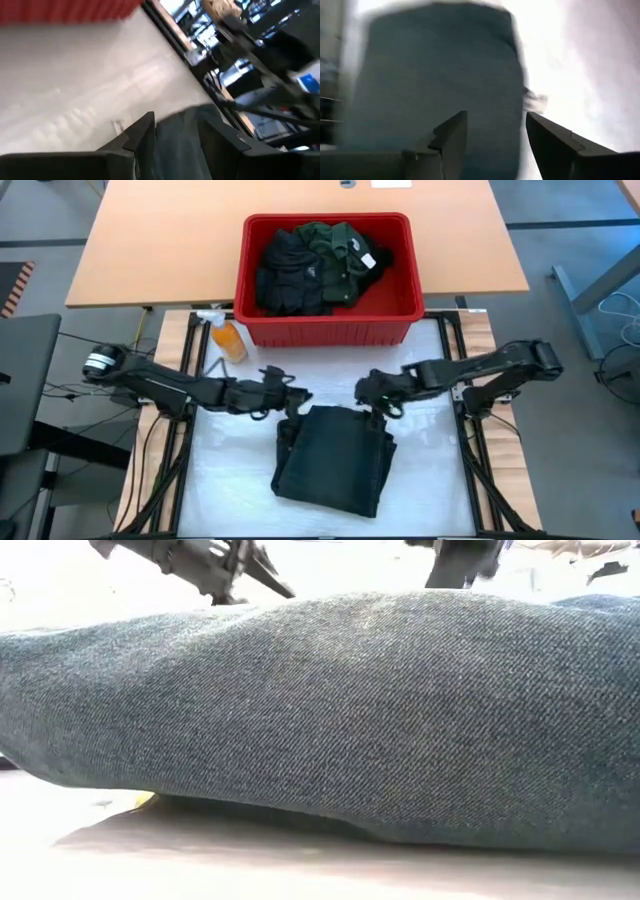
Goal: Fold laundry
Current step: Fold the blue pants
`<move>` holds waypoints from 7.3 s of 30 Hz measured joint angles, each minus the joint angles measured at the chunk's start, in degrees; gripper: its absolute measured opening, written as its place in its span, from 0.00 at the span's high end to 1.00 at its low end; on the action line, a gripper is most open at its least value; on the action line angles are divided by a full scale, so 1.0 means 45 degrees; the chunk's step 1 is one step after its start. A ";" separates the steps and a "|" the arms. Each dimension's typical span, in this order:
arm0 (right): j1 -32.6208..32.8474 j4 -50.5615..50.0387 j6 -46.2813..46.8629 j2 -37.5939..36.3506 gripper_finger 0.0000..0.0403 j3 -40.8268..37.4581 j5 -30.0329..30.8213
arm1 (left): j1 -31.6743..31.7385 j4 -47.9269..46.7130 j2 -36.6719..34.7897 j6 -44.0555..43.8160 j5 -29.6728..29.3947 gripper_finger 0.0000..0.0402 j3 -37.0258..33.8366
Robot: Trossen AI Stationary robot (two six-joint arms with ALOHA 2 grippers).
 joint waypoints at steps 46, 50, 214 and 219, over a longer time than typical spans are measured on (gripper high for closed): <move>-0.2058 0.6599 -0.0306 0.5562 0.96 -0.0748 -0.5127 | -0.4812 -0.2885 -0.1494 -0.4631 -0.2875 0.66 -0.3020; -0.1513 0.6240 -0.0760 0.3757 0.96 -0.0678 -0.4662 | -0.4178 -0.2676 -0.1494 -0.4251 -0.3416 0.66 -0.2934; 0.2443 0.1928 0.7340 -0.3103 0.96 -0.4881 0.6471 | 0.3929 -0.1092 0.1444 0.6046 0.5663 0.69 -0.1247; 0.1992 0.2135 0.8515 -0.0881 0.96 -0.5076 0.7152 | 0.3902 -0.1801 0.1454 0.5349 0.5190 0.69 -0.1663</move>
